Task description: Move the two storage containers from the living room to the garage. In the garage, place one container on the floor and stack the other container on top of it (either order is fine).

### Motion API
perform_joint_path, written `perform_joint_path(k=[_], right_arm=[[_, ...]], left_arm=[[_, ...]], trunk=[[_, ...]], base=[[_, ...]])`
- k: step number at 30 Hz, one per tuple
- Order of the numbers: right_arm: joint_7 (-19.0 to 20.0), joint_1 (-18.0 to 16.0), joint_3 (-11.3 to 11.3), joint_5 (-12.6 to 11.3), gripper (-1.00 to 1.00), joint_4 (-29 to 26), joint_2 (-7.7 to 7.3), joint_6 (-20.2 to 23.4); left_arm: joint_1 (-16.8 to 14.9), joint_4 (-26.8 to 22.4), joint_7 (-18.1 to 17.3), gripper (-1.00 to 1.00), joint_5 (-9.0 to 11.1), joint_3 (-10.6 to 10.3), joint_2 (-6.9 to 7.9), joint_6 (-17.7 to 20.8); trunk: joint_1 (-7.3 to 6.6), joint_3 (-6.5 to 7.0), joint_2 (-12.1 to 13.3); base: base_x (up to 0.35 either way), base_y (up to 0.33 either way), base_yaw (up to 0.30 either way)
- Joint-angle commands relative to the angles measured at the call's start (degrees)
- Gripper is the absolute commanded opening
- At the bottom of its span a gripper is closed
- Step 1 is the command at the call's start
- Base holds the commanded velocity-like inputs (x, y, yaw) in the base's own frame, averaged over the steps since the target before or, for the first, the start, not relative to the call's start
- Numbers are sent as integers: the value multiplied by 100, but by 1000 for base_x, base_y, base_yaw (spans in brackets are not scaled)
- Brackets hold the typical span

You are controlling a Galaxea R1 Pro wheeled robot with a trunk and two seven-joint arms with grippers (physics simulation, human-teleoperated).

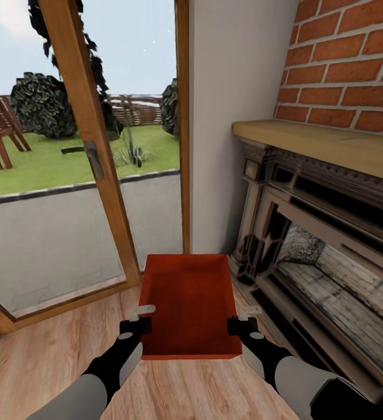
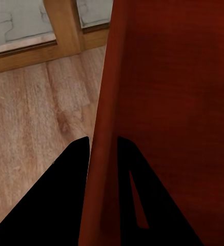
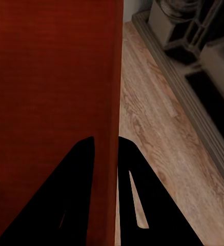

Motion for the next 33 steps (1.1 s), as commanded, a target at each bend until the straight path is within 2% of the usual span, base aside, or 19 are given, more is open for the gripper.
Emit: perform_joint_path(k=[1,33], right_arm=[[-15,-5,-22,-143,-100,35,42,-38],[-126,-5,-34,-169,-100,8,48,68]], left_arm=[[-5,-22,61,-100,-64,4,-35,-133],[-5,25,63,-100,-50,1,-37,-121]], trunk=[[3,-1,-10],[3,287,-10]], base=[[0,0,0],[0,0,0]])
